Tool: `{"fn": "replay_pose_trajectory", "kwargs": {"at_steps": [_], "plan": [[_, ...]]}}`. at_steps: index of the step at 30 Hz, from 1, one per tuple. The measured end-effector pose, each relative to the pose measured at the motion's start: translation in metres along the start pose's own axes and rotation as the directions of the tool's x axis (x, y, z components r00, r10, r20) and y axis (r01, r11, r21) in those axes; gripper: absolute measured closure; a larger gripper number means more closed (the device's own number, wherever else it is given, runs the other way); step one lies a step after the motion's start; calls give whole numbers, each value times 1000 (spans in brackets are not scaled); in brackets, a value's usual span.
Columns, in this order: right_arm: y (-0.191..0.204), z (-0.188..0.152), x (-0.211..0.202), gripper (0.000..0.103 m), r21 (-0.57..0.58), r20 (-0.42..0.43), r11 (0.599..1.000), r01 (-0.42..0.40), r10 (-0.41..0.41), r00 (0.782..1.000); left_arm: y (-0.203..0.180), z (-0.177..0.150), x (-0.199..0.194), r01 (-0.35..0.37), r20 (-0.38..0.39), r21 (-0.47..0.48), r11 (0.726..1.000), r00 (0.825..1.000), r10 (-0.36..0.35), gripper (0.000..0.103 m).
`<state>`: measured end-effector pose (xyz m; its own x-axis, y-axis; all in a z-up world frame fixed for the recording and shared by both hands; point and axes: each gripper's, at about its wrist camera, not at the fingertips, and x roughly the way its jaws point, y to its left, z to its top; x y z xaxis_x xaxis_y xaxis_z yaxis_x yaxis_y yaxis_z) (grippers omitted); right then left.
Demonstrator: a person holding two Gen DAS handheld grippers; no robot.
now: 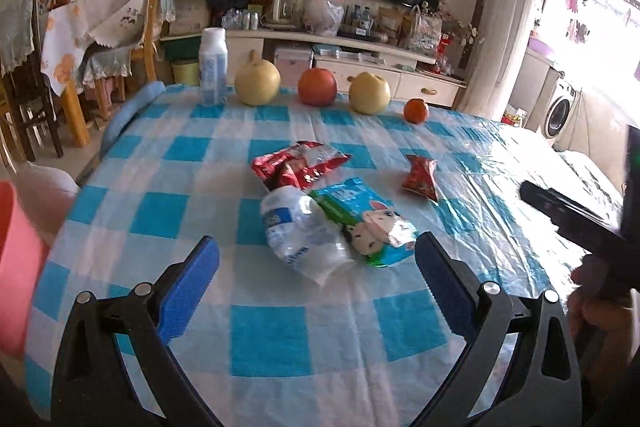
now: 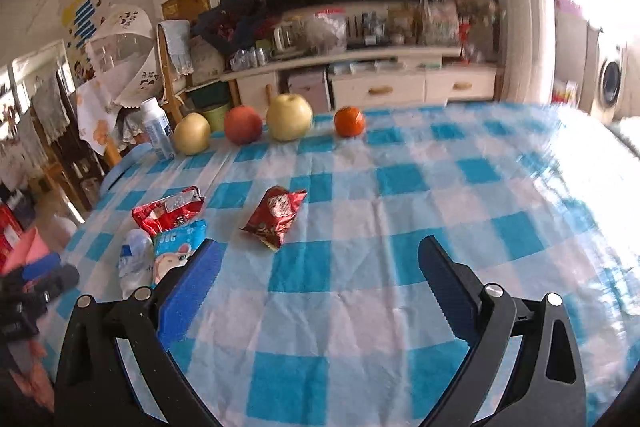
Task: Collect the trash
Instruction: 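Move both empty tools back over the table toward the remaining snacks, then grasp the cow-print wipes packet with the left tool while the right grasps the red wrapper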
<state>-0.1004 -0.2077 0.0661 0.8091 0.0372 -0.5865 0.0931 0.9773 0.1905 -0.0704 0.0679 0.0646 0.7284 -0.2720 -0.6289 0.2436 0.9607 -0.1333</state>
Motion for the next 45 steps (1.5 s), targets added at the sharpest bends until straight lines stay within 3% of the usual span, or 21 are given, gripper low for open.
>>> {"fn": "replay_pose_trajectory", "kwargs": {"at_steps": [5,8,13,16,19,22,32,39,45], "plan": [[-1,7,32,7,42,-59,998,-53,55,997,-27,3,13,29,-28,33,999,999,-28,4],[2,12,47,16,41,-85,996,-78,81,993,-39,4,25,43,-53,37,998,998,-41,4],[8,21,77,19,24,-149,991,-132,135,980,-53,7,50,16,-102,46,999,995,-11,5],[10,26,90,20,32,-176,985,-169,172,969,-51,9,65,77,-136,-43,996,987,-82,6],[10,29,105,26,36,-217,982,-188,191,957,-48,9,77,95,-152,-102,990,982,-109,9],[11,31,118,26,36,-248,978,-206,208,946,-50,8,89,85,-170,-114,990,980,-104,16],[9,38,150,26,9,-301,979,-202,195,934,-56,18,120,-7,-206,-84,996,978,-10,17],[12,39,153,40,-15,-305,978,-206,192,933,-57,21,132,-77,-218,-45,996,974,65,45],[19,37,151,53,-44,-305,974,-224,200,931,-54,20,129,-74,-210,-45,996,976,63,55]]}}
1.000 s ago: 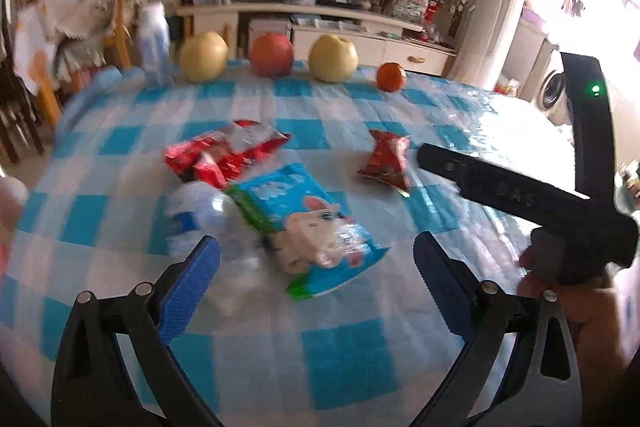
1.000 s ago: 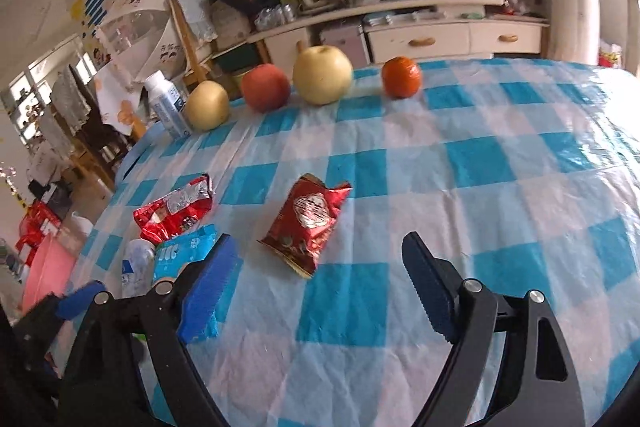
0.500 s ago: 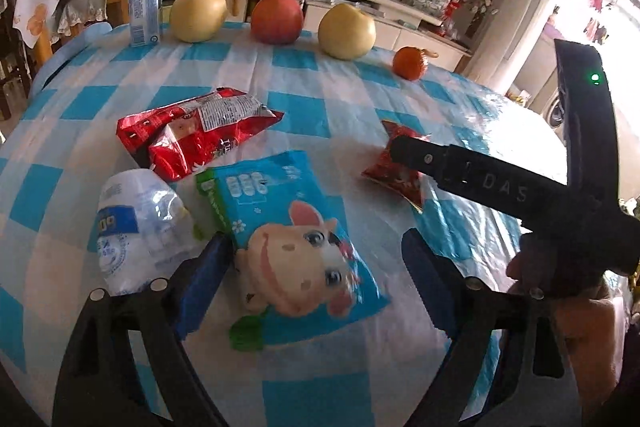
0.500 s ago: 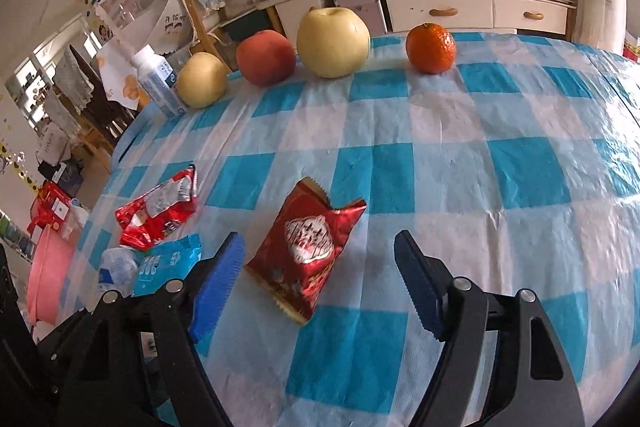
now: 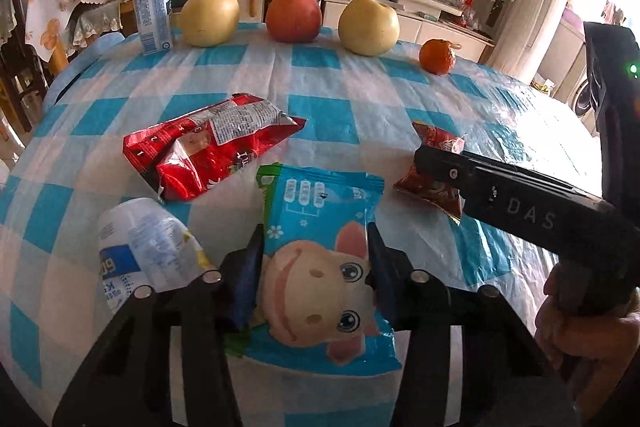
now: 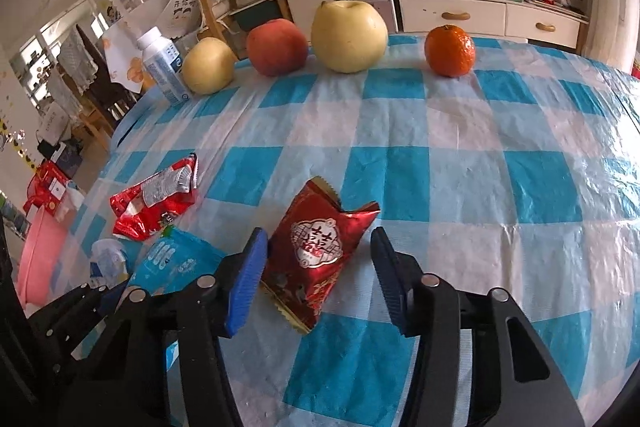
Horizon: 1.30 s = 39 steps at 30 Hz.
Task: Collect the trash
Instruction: 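Grasp the cow-print wipes packet with the left tool while the right grasps the red wrapper, then carry the cow-print packet and red wrapper to the pink bucket and open both tools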
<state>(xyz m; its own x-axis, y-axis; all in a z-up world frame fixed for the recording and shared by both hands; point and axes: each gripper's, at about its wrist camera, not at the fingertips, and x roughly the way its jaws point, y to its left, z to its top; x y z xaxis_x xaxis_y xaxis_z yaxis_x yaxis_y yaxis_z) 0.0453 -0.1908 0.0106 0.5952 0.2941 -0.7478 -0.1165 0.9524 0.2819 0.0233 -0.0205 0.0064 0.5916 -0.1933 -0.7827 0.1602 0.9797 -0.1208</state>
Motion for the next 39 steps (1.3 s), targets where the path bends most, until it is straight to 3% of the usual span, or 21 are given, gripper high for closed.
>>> {"fn": "replay_pose_trajectory", "kwargs": {"at_steps": [7,25,33,39], "plan": [[0,-2,-3,61,6,8,1000,-23,23,1000,1,-4,-5,25,-2,-4,1000,1000,-25,59],[15,-12,-19,66,-57,41,998,-31,33,999,34,-22,-53,100,54,-49,994,994,-97,60],[20,-23,-37,68,-44,70,998,-44,47,996,57,-20,-82,162,125,-77,984,981,-152,60],[26,-30,-52,71,-37,94,998,-49,52,994,87,-13,-103,170,184,-118,978,972,-147,60]]}}
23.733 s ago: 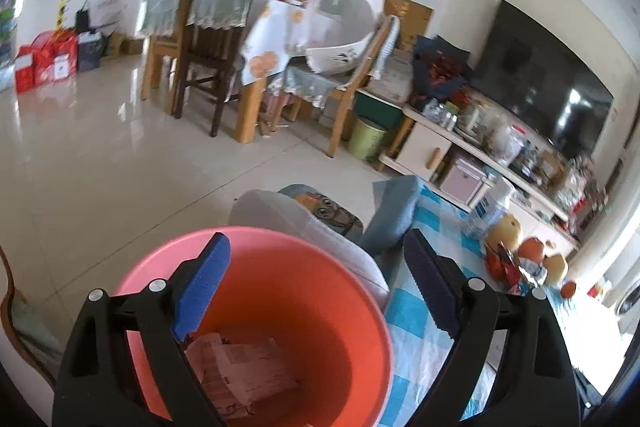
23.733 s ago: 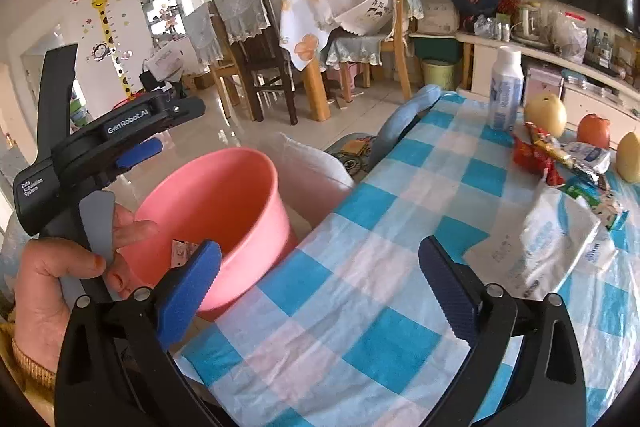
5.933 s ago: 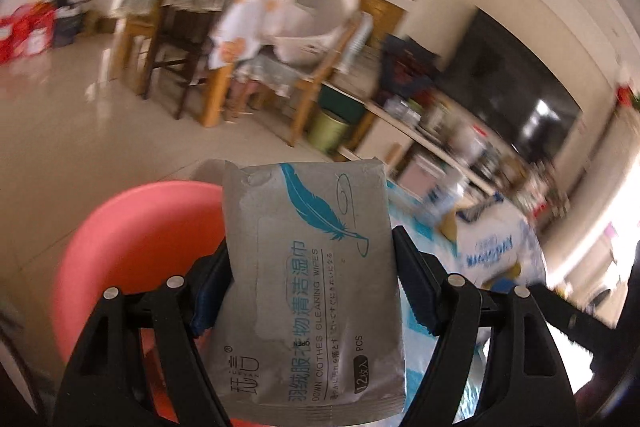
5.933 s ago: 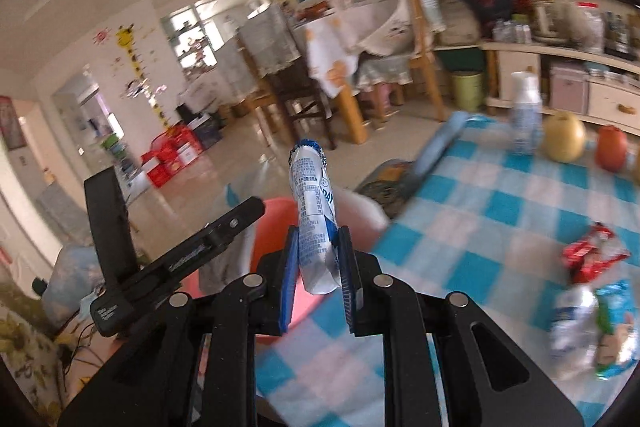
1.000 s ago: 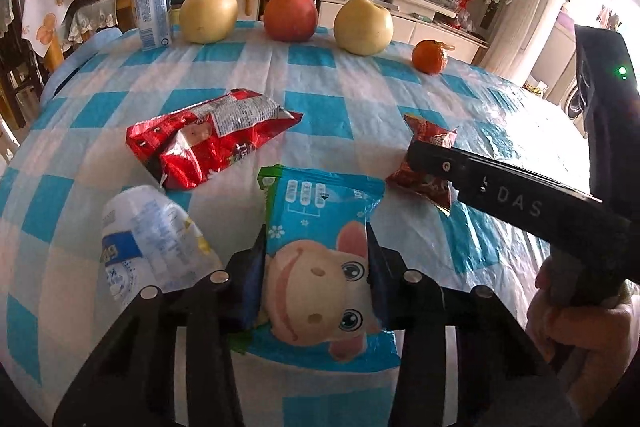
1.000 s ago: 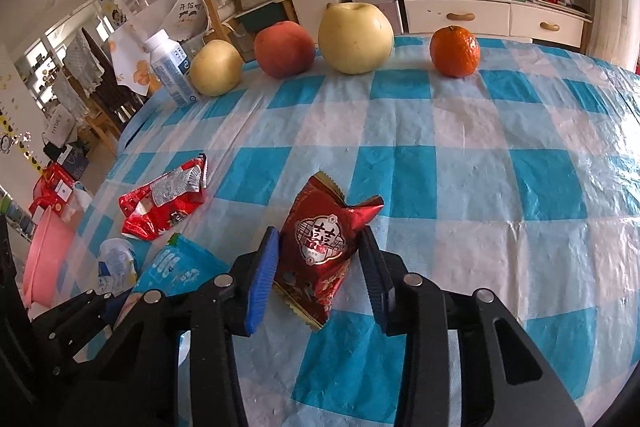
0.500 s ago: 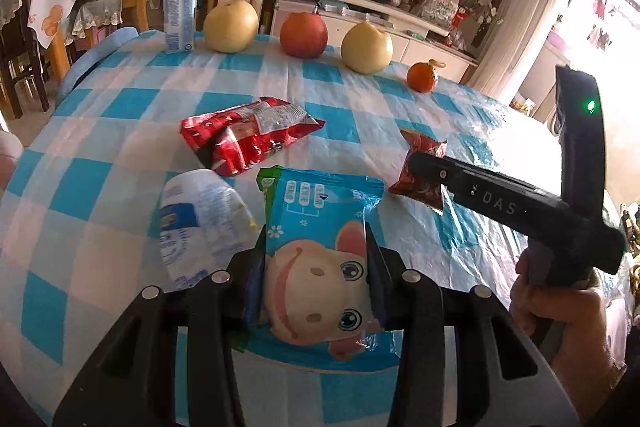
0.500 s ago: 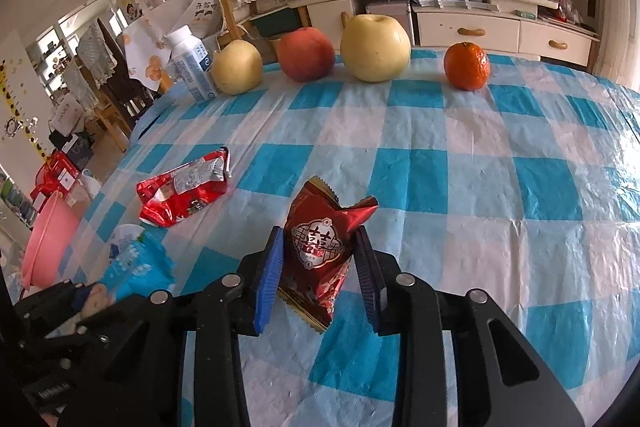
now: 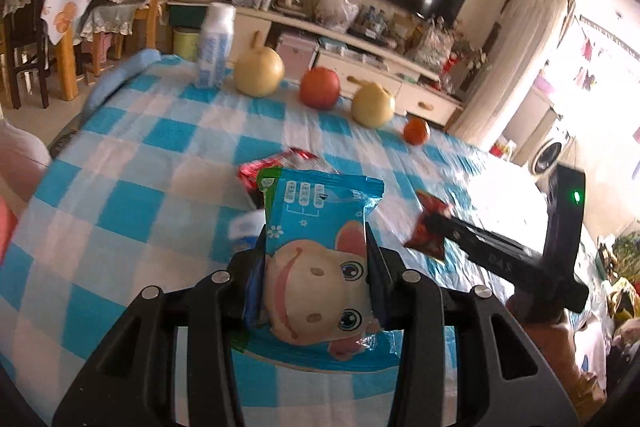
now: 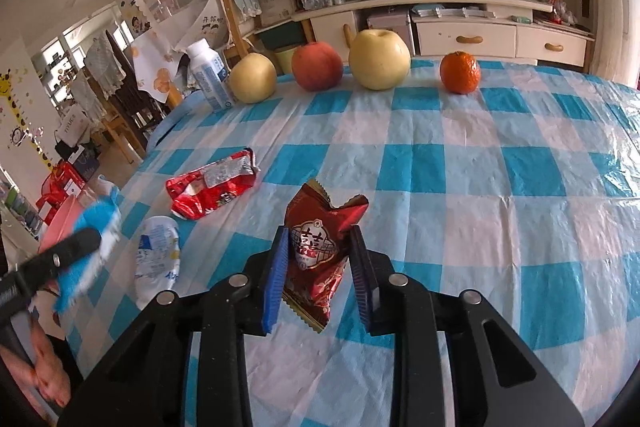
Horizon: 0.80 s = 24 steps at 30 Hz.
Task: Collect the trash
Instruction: 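Carry the cow-print packet and red wrapper to the pink bucket and open both tools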
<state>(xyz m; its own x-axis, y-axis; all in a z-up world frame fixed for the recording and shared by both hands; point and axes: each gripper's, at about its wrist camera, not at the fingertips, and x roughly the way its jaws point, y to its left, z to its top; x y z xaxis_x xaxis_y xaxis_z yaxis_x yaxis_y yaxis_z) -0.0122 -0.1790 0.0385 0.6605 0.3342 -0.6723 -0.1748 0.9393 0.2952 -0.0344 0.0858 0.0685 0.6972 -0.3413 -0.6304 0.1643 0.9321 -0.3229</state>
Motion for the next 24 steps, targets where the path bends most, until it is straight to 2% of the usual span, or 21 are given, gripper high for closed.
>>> {"fn": "replay_pose_trajectory", "kwargs": {"at_steps": [4,7,13,24], "plan": [[7,-2,-7,72,11,20,1000,-4,4,1000,23,5,-11,-11,25,-41,999,1000,12,60],[14,-3,-12,72,32,29,999,-38,37,999,45,9,-19,-27,43,-77,997,999,30,60],[41,-4,-16,72,5,33,998,-63,63,997,78,18,-37,-48,78,-139,989,995,59,60],[123,-17,-8,72,-95,-21,987,-129,128,992,135,31,-78,-109,143,-230,967,979,144,59]]}}
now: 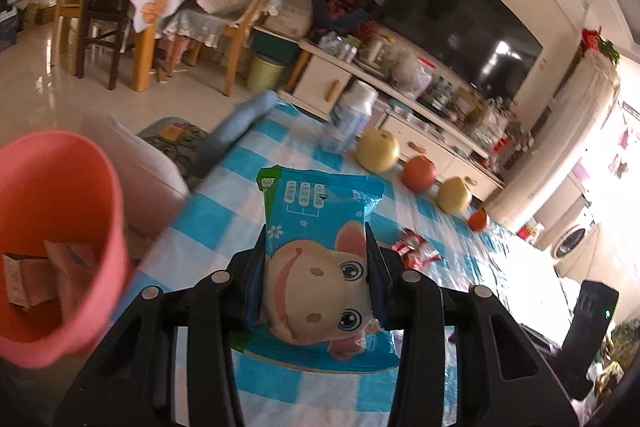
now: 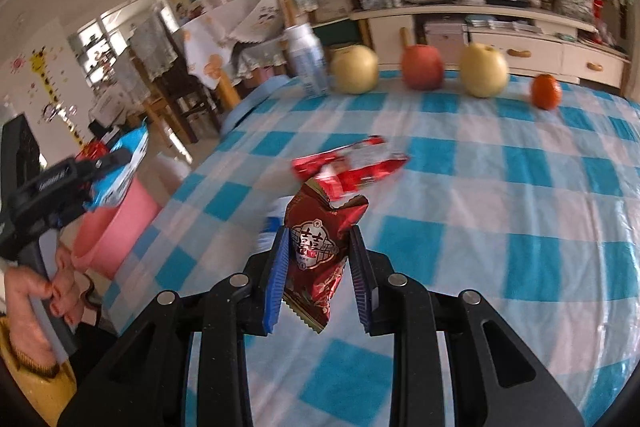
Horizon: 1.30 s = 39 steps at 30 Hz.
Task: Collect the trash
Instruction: 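Carry the cow-print packet and red wrapper to the pink bucket and open both tools, then move both empty tools back over the table toward the bottle and red bag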
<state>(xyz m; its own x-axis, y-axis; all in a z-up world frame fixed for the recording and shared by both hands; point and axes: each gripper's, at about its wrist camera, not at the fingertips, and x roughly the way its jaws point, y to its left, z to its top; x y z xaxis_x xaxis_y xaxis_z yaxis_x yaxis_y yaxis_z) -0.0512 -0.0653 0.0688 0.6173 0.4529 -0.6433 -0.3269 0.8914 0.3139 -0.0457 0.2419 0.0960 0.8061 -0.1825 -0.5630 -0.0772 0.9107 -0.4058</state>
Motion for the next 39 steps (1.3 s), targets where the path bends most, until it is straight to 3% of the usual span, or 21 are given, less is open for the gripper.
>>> {"fn": "replay_pose_trajectory", "kwargs": {"at_steps": [10,20,27,33,35,39], "plan": [[93,10,24,72,-101,-29,987,-126,123,992,63,26,-32,-98,76,-89,991,992,105,59],[198,34,57,72,-224,-66,944,-243,234,970,144,40,-57,-194,111,-251,948,967,227,59],[268,43,90,72,-303,-108,904,-300,280,954,187,41,-63,-193,111,-339,921,964,243,59],[302,39,120,69,-322,-145,888,-329,297,944,215,40,-63,-187,97,-411,892,964,247,59],[309,36,133,68,-318,-158,890,-326,290,944,221,40,-61,-190,84,-430,882,965,249,53],[305,33,141,35,-284,-140,914,-290,260,955,227,39,-63,-176,94,-456,872,965,243,22]]}}
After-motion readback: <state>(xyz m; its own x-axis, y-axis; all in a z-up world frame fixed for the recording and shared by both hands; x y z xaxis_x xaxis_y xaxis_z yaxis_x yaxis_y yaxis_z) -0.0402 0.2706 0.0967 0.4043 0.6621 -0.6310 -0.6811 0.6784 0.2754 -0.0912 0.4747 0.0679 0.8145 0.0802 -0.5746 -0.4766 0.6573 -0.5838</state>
